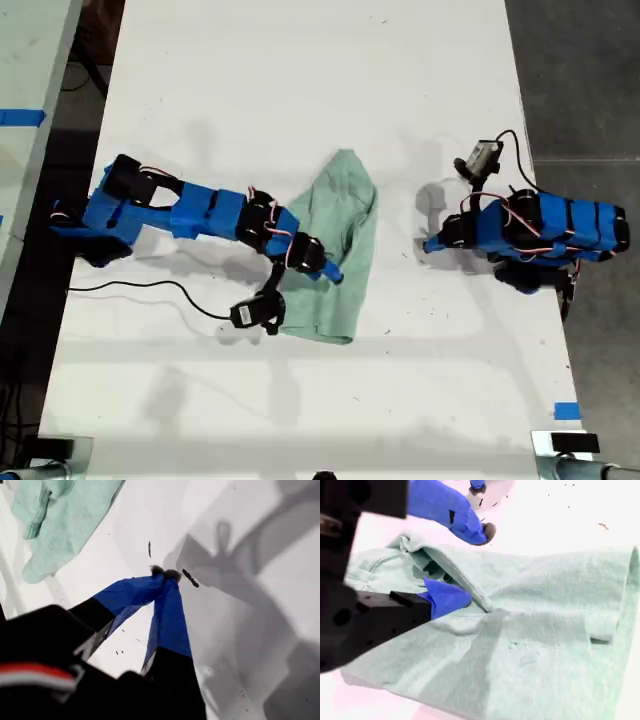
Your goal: Fold t shirt
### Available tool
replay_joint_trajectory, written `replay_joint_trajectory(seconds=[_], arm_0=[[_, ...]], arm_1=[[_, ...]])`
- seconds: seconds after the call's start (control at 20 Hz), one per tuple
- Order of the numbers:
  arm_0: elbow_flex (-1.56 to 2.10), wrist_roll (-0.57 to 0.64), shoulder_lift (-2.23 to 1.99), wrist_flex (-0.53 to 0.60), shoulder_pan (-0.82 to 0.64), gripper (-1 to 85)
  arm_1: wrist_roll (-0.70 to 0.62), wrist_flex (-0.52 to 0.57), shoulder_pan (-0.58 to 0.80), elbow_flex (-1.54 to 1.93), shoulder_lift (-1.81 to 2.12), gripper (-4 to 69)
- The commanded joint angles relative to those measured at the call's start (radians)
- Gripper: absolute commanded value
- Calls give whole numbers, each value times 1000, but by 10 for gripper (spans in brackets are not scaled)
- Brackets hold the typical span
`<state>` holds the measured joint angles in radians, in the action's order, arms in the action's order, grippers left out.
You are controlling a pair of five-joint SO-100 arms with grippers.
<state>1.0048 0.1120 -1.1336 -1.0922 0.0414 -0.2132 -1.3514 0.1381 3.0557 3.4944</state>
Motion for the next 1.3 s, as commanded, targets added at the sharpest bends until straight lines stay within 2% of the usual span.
replay_joint_trajectory(seconds=[0.0,0.1,0.15,0.2,0.35,0.45,0.6,0.7,0.8,1.25], arm_0=[[-25,38,-221,-84,-15,1],[103,48,-449,-158,-12,0],[252,35,-620,-150,-11,0],[472,15,-834,-94,-15,0],[1338,-3,-1631,242,-58,-1],[1720,-17,-1957,325,-74,-1],[1982,49,-2146,416,-95,-1],[2143,75,-2332,397,-123,-1],[2227,52,-2465,249,-163,-1],[2227,41,-2470,229,-170,-1]], arm_1=[[9,6,2,34,14,-19],[9,6,2,34,14,-19],[9,6,2,34,14,-19],[9,6,2,34,14,-19],[11,6,2,34,14,-19],[11,6,3,34,14,-19],[11,6,8,34,14,-19],[11,6,6,34,14,-19],[8,6,8,34,14,-19],[8,6,-2,34,14,-19]])
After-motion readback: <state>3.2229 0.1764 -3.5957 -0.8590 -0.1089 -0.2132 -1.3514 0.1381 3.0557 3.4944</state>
